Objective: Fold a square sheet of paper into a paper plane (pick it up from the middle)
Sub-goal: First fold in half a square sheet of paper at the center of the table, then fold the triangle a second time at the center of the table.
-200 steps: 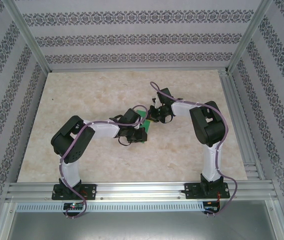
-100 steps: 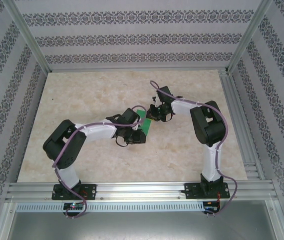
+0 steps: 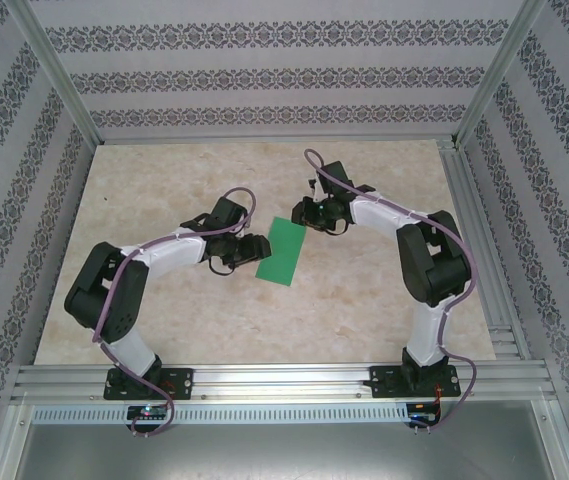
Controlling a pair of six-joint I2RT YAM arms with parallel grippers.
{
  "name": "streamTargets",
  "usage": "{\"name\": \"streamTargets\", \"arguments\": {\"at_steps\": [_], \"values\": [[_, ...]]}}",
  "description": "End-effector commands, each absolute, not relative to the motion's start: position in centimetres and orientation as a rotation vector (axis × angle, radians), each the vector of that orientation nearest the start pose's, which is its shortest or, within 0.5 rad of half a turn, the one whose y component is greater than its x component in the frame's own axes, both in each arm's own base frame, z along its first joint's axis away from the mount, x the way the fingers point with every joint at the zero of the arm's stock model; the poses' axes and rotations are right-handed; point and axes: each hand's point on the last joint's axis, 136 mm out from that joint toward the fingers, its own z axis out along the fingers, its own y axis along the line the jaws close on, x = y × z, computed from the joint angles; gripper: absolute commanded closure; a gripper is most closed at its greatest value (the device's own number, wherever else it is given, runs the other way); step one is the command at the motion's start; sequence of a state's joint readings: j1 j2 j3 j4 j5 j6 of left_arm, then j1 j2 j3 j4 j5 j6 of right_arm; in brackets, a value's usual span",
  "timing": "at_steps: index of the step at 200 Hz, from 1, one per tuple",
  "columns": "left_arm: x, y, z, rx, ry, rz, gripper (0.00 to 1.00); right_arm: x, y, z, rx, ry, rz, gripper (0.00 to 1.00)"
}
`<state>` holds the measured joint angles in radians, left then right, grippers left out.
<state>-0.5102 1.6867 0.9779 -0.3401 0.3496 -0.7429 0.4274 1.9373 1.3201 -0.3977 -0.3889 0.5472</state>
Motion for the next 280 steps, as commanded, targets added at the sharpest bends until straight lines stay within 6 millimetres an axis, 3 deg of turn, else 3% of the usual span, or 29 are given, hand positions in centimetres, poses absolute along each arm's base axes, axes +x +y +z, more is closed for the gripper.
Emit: {"name": "streamTargets", "arguments": {"at_steps": [1, 83, 140, 228, 280], "values": [[30.9, -23.9, 4.7, -0.237, 2.845, -0.816, 0.38, 40.2, 26.0, 5.4, -0.015, 2.751, 0.779, 0.69], [29.4, -25.1, 3.8, -0.199, 2.911, -0.925, 0.30, 41.0, 24.8, 1.7, 0.056, 2.821, 0.690, 0.66], [28.7, -26.2, 3.6, -0.156, 2.932, -1.016, 0.27, 40.8, 24.2, 0.6, 0.102, 2.835, 0.693, 0.66], [29.2, -28.1, 5.7, -0.104, 2.849, -1.180, 0.50, 40.7, 23.8, 0.4, 0.117, 2.837, 0.697, 0.67], [30.0, -29.6, 7.7, -0.064, 2.769, -1.272, 0.52, 40.6, 23.7, 0.1, 0.119, 2.845, 0.692, 0.68]]}}
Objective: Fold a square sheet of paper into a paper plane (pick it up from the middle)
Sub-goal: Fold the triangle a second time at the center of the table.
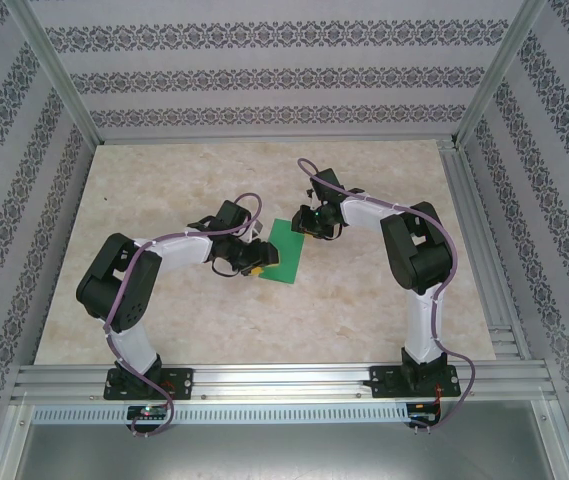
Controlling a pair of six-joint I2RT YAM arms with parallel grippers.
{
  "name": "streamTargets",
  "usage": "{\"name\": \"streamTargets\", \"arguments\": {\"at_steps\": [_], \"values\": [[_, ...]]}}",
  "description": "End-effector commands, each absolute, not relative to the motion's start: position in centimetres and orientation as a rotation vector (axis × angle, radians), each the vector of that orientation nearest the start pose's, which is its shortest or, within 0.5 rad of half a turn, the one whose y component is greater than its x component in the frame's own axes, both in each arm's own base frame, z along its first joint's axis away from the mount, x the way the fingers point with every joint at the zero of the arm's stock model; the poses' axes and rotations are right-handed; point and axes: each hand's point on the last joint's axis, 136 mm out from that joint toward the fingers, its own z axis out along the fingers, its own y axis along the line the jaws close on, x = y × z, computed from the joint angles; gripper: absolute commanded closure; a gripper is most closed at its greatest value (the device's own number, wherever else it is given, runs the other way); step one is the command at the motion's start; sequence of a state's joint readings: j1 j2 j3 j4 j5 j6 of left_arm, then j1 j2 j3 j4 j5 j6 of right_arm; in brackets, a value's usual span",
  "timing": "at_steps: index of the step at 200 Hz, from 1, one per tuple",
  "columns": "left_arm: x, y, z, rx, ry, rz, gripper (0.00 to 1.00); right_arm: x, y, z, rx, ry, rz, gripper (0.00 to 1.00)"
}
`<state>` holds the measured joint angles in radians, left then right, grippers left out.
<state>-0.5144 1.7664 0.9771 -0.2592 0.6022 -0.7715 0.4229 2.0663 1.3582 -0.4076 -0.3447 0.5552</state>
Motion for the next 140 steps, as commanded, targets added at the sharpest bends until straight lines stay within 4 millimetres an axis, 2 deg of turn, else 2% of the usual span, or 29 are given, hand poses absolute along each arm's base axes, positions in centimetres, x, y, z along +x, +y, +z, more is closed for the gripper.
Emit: {"name": "streamTargets", "arguments": {"at_steps": [1, 87, 140], "values": [[30.0, -29.6, 7.7, -0.062, 2.767, -1.273, 0.52, 40.6, 23.8, 0.0, 0.118, 2.846, 0.692, 0.68], [31.7, -33.1, 9.6, 0.016, 2.677, -1.384, 0.47, 40.3, 23.7, -0.4, 0.116, 2.860, 0.681, 0.69], [31.6, -33.0, 9.3, 0.012, 2.678, -1.378, 0.45, 40.3, 23.7, -0.4, 0.114, 2.860, 0.684, 0.69]]}}
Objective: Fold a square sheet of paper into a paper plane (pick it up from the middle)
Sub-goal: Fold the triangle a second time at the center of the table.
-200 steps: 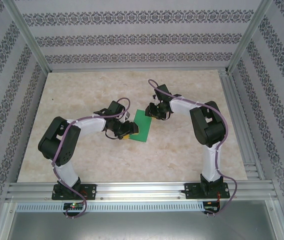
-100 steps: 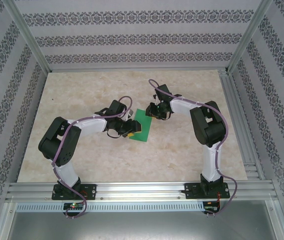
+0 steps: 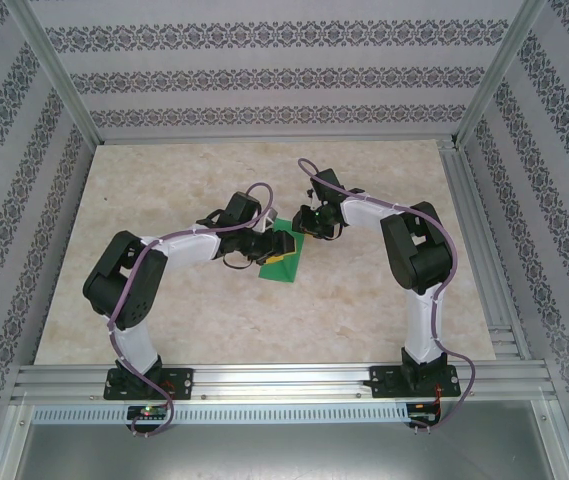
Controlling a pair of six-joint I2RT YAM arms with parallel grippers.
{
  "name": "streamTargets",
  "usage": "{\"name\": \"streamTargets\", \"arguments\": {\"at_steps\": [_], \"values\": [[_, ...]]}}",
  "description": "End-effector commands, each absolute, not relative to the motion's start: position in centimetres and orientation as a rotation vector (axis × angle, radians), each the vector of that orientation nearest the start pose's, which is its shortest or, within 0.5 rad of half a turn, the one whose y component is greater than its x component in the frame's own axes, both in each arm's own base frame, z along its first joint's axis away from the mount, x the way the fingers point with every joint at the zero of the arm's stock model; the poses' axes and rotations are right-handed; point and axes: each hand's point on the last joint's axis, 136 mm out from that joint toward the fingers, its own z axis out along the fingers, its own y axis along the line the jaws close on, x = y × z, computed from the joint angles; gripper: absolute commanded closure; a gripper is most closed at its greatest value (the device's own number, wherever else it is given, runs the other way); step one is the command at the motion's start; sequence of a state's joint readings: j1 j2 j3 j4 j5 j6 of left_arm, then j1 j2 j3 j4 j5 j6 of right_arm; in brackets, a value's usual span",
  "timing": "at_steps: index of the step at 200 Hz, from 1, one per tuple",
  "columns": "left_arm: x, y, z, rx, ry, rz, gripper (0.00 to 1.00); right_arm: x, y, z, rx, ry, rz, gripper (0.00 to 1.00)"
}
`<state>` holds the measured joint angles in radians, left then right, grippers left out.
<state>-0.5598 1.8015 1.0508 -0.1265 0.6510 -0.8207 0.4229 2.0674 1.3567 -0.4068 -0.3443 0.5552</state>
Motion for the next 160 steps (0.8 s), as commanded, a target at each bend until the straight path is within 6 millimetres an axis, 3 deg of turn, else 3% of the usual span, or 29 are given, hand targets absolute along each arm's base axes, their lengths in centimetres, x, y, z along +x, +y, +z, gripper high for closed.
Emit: {"name": "streamTargets", "arguments": {"at_steps": [1, 24, 48, 82, 103, 127, 160], "values": [[31.6, -33.0, 9.3, 0.011, 2.678, -1.377, 0.45, 40.3, 23.7, -0.4, 0.116, 2.860, 0.684, 0.69], [32.0, -33.2, 9.0, 0.002, 2.675, -1.369, 0.46, 40.2, 23.7, -0.3, 0.114, 2.858, 0.692, 0.69], [32.6, -33.0, 8.0, -0.021, 2.685, -1.313, 0.53, 40.4, 24.0, 0.5, 0.107, 2.835, 0.741, 0.70], [33.1, -32.6, 6.5, -0.041, 2.709, -1.248, 0.63, 40.9, 25.0, 3.7, 0.065, 2.736, 0.907, 0.69], [33.2, -32.7, 5.9, -0.044, 2.710, -1.250, 0.64, 41.1, 25.5, 5.4, 0.032, 2.687, 0.993, 0.67], [33.4, -33.0, 5.9, -0.038, 2.695, -1.275, 0.56, 40.8, 25.9, 5.9, 0.007, 2.679, 1.033, 0.65], [33.5, -33.2, 6.2, -0.028, 2.679, -1.290, 0.41, 40.5, 25.6, 5.0, 0.023, 2.705, 1.019, 0.65]]}}
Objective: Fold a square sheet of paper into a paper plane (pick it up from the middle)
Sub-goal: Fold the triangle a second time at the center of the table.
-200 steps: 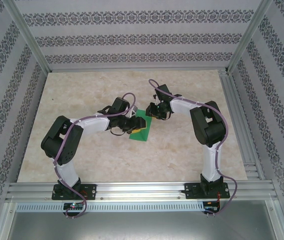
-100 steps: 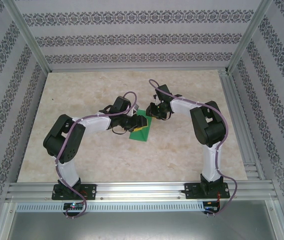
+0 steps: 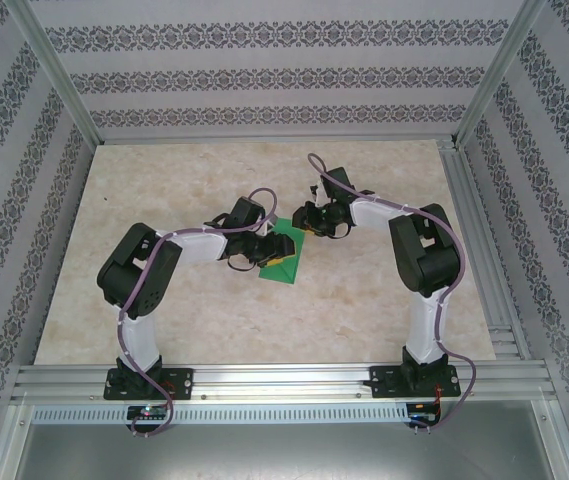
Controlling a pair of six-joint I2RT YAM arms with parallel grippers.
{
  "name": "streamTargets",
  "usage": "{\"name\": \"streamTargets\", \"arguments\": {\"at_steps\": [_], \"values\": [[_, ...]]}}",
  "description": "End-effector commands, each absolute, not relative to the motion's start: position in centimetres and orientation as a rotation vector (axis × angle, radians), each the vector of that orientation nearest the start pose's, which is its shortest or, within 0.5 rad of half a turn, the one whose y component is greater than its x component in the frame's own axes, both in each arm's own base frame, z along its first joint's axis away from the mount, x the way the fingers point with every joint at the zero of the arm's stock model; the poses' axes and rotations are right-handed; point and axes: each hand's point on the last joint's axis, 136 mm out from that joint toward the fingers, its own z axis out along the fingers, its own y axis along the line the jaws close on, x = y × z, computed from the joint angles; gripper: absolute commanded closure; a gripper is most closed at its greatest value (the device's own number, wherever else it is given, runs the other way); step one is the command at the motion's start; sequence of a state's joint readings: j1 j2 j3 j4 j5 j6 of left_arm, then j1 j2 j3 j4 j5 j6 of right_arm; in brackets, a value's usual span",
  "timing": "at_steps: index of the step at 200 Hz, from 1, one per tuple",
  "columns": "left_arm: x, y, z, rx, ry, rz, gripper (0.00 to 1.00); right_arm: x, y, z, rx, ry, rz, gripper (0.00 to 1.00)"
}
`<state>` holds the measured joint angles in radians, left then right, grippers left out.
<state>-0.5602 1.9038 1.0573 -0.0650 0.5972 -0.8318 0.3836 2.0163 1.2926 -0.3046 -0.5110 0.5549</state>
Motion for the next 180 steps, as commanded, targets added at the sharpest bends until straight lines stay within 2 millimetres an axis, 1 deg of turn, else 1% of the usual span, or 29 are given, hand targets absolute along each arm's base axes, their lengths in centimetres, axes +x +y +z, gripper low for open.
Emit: {"name": "streamTargets", "arguments": {"at_steps": [1, 12, 30, 41, 64, 86, 125, 180], "values": [[33.5, -33.2, 6.1, -0.027, 2.680, -1.291, 0.41, 40.5, 25.6, 5.0, 0.022, 2.704, 1.019, 0.65], [33.4, -33.2, 6.1, -0.026, 2.679, -1.296, 0.39, 40.4, 25.5, 5.0, 0.022, 2.705, 1.019, 0.65], [33.5, -33.2, 6.0, -0.027, 2.682, -1.289, 0.40, 40.4, 25.4, 5.3, 0.021, 2.698, 1.018, 0.65], [33.5, -33.1, 5.9, -0.031, 2.684, -1.282, 0.45, 40.2, 25.2, 5.7, 0.019, 2.691, 1.018, 0.65], [33.4, -32.9, 5.5, -0.043, 2.697, -1.264, 0.57, 39.2, 24.6, 6.0, 0.007, 2.695, 1.013, 0.65], [33.3, -32.8, 5.2, -0.047, 2.708, -1.250, 0.63, 37.9, 24.3, 5.9, -0.011, 2.710, 1.021, 0.66], [33.4, -32.5, 4.9, -0.061, 2.722, -1.222, 0.68, 35.7, 24.1, 5.8, -0.053, 2.726, 1.044, 0.65], [33.5, -32.2, 4.5, -0.082, 2.733, -1.193, 0.73, 33.8, 24.8, 5.0, -0.127, 2.768, 1.066, 0.63]]}}
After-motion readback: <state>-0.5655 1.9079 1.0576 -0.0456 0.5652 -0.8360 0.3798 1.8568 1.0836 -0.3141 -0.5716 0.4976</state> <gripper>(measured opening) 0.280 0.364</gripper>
